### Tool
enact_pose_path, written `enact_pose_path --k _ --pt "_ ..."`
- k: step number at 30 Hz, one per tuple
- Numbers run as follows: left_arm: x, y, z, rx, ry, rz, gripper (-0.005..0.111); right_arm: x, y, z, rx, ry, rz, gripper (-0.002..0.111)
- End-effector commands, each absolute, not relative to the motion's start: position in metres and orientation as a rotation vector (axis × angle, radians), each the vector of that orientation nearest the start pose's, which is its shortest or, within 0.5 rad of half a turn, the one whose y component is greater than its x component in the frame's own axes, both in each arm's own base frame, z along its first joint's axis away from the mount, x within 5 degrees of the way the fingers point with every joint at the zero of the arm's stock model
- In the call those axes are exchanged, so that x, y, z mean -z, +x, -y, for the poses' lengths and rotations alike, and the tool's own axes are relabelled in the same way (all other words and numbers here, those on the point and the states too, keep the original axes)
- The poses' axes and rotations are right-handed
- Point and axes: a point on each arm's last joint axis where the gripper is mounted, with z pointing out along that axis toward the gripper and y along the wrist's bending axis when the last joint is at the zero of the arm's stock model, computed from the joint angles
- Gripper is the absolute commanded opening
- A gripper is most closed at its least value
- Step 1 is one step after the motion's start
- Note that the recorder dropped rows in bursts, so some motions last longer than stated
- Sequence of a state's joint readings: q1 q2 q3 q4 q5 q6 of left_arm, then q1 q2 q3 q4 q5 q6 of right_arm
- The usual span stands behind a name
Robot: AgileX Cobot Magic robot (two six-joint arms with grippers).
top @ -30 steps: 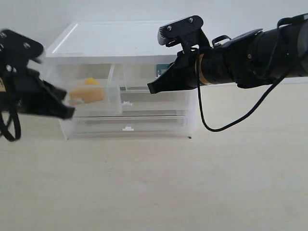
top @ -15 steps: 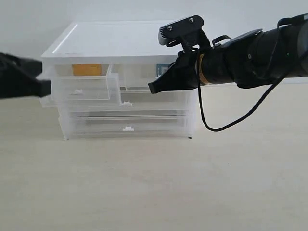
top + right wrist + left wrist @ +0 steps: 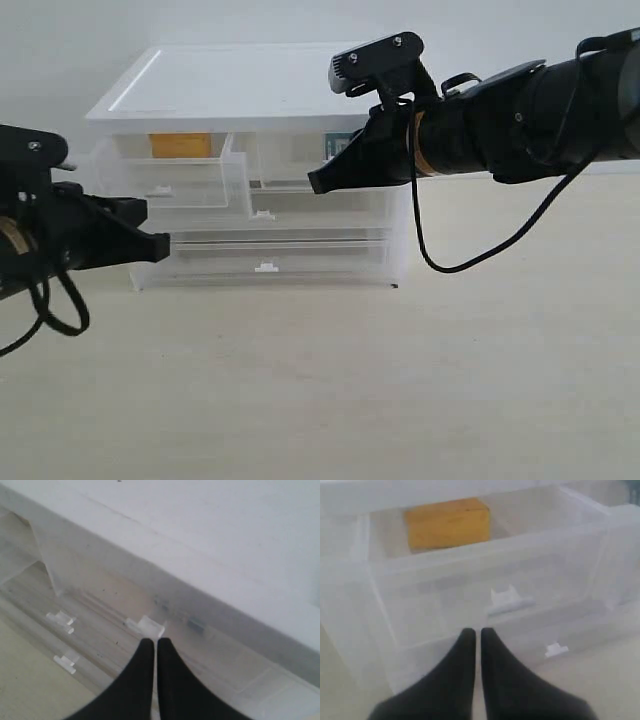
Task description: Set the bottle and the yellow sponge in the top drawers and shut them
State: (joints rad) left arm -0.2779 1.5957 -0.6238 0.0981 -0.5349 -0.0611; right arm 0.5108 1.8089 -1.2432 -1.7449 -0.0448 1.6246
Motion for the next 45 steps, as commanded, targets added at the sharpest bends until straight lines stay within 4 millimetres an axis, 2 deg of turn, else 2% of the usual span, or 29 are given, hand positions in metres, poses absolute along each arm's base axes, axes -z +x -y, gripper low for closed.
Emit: enact_pose_path --k 1,10,15,21,25,30,33,39,45 --pt "-0.190 0.327 0.097 0.235 0.287 -1.858 0.004 -0.252 0.363 -0.206 -0.280 -0.661 -1.953 0.000" --pt "-0.213 0.373 0.109 0.187 0.327 -1.840 0.004 -0.252 0.364 -0.206 -0.267 -0.668 -1.948 0.000" --pt "-0.219 0.379 0.101 0.160 0.319 -1.842 0.004 -0.252 0.364 -0.206 -0.267 -0.668 -1.948 0.000" --pt "-0.215 0.369 0.100 0.141 0.367 -1.897 0.004 -0.252 0.363 -0.207 -0.283 -0.679 -1.948 0.000" --pt "-0.227 0.346 0.094 0.150 0.359 -1.850 0.004 -0.252 0.359 -0.212 -0.355 -0.720 -1.949 0.000" --pt "-0.250 0.297 0.091 0.178 0.370 -1.779 0.004 -0.252 0.354 -0.215 -0.429 -0.739 -1.957 0.000" --pt "-0.257 0.270 0.083 0.197 0.330 -1.753 0.004 -0.256 0.342 -0.217 -0.516 -0.792 -1.953 0.000" --pt "-0.268 0.222 0.069 0.231 0.276 -1.664 0.004 -0.273 0.306 -0.197 -0.525 -0.777 -1.939 0.000" --pt "-0.297 0.179 0.056 0.264 0.228 -1.533 0.004 -0.314 0.253 -0.167 -0.520 -0.742 -1.824 0.000"
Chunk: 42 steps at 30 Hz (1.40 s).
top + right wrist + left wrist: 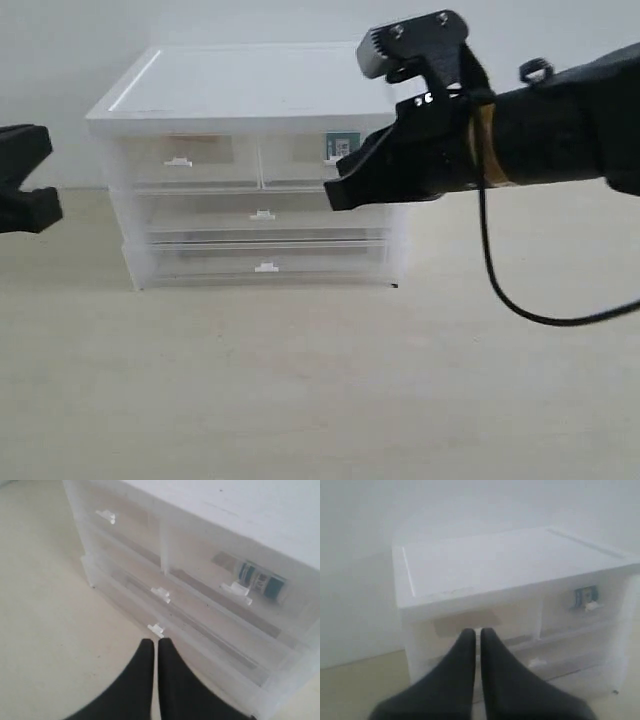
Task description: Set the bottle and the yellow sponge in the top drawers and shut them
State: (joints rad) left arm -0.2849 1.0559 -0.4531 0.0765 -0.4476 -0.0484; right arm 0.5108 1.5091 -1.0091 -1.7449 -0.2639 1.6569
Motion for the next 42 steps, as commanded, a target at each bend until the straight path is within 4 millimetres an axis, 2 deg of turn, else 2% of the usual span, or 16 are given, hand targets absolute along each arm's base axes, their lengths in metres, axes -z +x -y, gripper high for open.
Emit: enact_pose_path --k 1,6,11,16,23,31,35,42 --pt "-0.303 0.171 0.053 0.264 0.225 -1.514 0.004 -0.324 0.240 -0.159 -0.513 -0.729 -1.789 0.000" --pt "-0.334 0.124 0.039 0.316 0.163 -1.370 0.004 -0.352 0.193 -0.128 -0.512 -0.627 -1.669 0.000" --pt "-0.350 0.084 0.026 0.370 0.112 -1.241 0.004 -0.367 0.145 -0.101 -0.531 -0.578 -1.541 0.000" --pt "-0.352 0.048 0.015 0.375 0.098 -1.183 0.004 -0.369 0.102 -0.077 -0.560 -0.531 -1.421 0.000" --pt "-0.341 0.008 0.002 0.370 0.085 -1.165 0.004 -0.367 0.043 -0.044 -0.579 -0.480 -1.211 0.000" --pt "-0.329 0.012 0.002 0.351 0.088 -1.314 0.004 -0.350 0.004 -0.021 -0.567 -0.437 -1.050 0.000" --pt "-0.322 0.013 0.002 0.336 0.093 -1.398 0.004 -0.348 -0.002 -0.015 -0.554 -0.411 -1.019 0.000" --pt "-0.322 0.013 0.002 0.335 0.092 -1.400 0.004 -0.348 -0.002 -0.015 -0.551 -0.406 -1.020 0.000"
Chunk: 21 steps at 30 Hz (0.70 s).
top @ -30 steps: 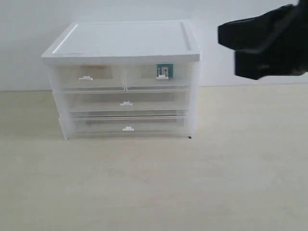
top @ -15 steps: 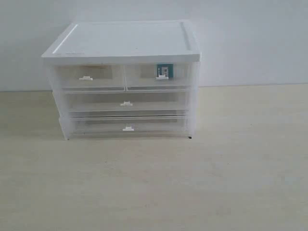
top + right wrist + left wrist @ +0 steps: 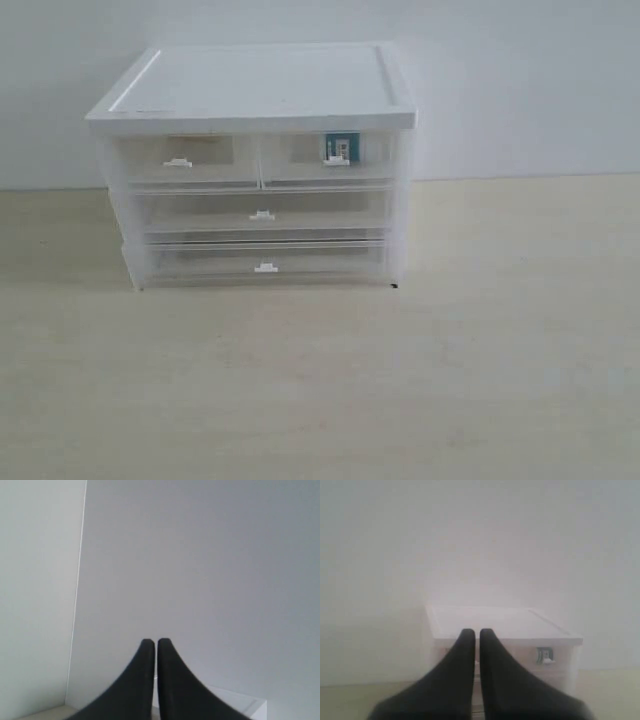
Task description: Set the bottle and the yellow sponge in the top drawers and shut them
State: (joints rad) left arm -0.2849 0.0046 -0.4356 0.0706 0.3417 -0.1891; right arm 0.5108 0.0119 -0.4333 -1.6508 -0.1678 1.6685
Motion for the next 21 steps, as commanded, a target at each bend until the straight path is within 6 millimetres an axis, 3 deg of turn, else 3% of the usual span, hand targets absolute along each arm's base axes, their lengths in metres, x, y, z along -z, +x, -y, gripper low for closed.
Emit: enact_pose_path --k 1,11,19,21 --pt "-0.322 0.013 0.002 0.335 0.092 -1.400 0.004 -0.348 -0.002 -0.015 -0.553 -0.405 -1.020 0.000" --pt "-0.315 0.019 0.004 0.304 0.105 -1.371 0.004 -0.348 -0.002 -0.015 -0.555 -0.404 -1.020 0.000" --pt "-0.287 0.035 0.005 0.249 -0.010 -1.313 0.004 -0.348 -0.002 -0.015 -0.555 -0.404 -1.020 0.000" --pt "-0.272 0.042 0.004 0.213 -0.053 -1.283 0.004 -0.348 -0.002 -0.015 -0.555 -0.404 -1.020 0.000"
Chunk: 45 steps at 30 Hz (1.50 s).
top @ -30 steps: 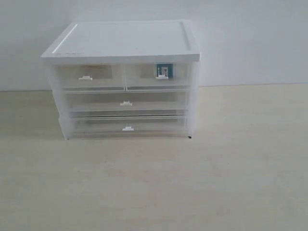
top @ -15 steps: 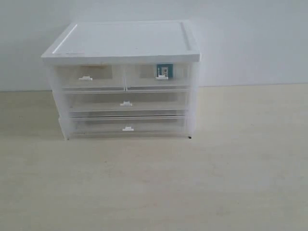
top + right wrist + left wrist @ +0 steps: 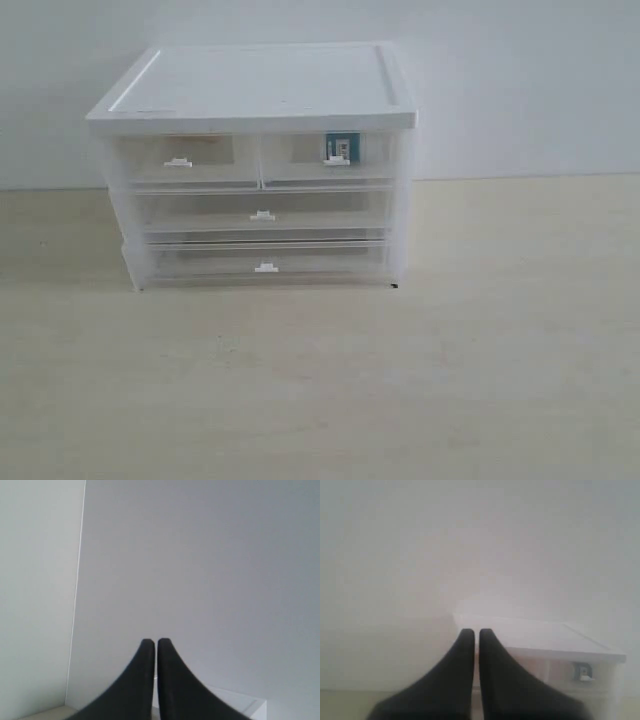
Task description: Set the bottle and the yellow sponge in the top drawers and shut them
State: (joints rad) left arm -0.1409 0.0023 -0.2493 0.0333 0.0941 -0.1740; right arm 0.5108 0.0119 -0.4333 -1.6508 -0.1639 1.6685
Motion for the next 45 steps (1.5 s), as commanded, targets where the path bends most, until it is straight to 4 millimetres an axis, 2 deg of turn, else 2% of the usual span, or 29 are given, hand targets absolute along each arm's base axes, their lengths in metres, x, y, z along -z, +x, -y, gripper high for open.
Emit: enact_pose_path --k 1,6,15,24,28,45 --pt "-0.261 0.045 0.002 0.185 -0.076 -1.271 0.004 -0.348 -0.002 -0.015 -0.555 -0.404 -1.020 0.000" --pt "-0.225 0.054 -0.003 0.085 -0.140 -1.362 0.004 -0.348 -0.002 -0.015 -0.555 -0.404 -1.020 0.000" --pt "-0.193 0.055 -0.007 -0.103 -0.072 -1.706 0.004 -0.348 -0.002 -0.015 -0.555 -0.404 -1.020 0.000" --pt "-0.189 0.055 -0.007 -0.113 -0.062 -1.752 0.004 -0.348 -0.002 -0.015 -0.555 -0.404 -1.020 0.000" --pt "-0.181 0.053 -0.007 -0.103 -0.077 -1.836 0.004 -0.348 -0.002 -0.015 -0.555 -0.404 -1.020 0.000" --pt "-0.181 0.053 -0.007 -0.103 -0.077 -1.838 0.004 -0.348 -0.002 -0.015 -0.556 -0.407 -1.022 0.000"
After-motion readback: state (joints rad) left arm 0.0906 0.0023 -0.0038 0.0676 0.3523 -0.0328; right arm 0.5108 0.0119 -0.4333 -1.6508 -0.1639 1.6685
